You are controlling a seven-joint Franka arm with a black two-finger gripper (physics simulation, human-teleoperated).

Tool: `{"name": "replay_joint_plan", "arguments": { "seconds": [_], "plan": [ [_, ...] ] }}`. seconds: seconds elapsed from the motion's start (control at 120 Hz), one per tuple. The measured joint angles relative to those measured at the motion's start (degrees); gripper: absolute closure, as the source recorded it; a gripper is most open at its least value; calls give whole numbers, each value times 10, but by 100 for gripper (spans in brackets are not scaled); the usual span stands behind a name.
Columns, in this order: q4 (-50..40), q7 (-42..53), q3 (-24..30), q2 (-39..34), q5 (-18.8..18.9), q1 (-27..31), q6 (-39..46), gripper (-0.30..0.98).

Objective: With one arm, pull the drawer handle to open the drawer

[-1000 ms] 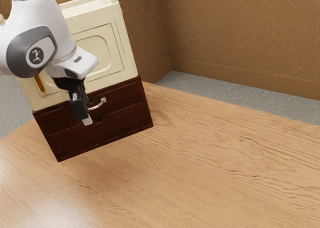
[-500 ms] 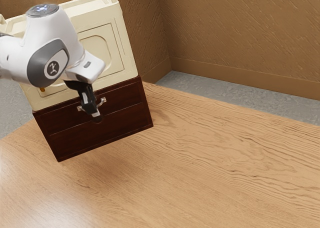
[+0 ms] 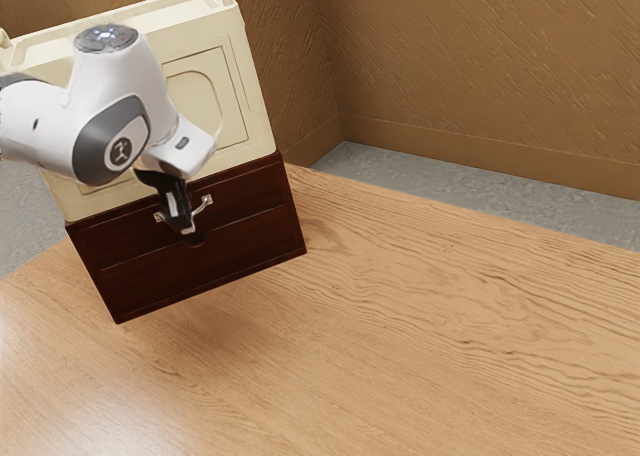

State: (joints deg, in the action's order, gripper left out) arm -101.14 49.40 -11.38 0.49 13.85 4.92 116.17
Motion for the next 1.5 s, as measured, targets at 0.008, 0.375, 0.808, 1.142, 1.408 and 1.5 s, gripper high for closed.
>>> {"name": "replay_joint_plan", "arguments": {
  "seconds": [0.008,0.375,0.808,1.142,1.408,1.5],
  "plan": [
    [0,0,0,1,0,0,0,48],
    [-30,-2,-5,-14,3,-6,16,68],
    [-142,-13,-6,-116,32,-60,41,73],
    [-199,-34,-5,-169,57,-98,49,72],
    [-235,-50,-4,-204,59,-119,51,73],
    [-245,-54,-4,-215,60,-127,51,72]
  ]
}}
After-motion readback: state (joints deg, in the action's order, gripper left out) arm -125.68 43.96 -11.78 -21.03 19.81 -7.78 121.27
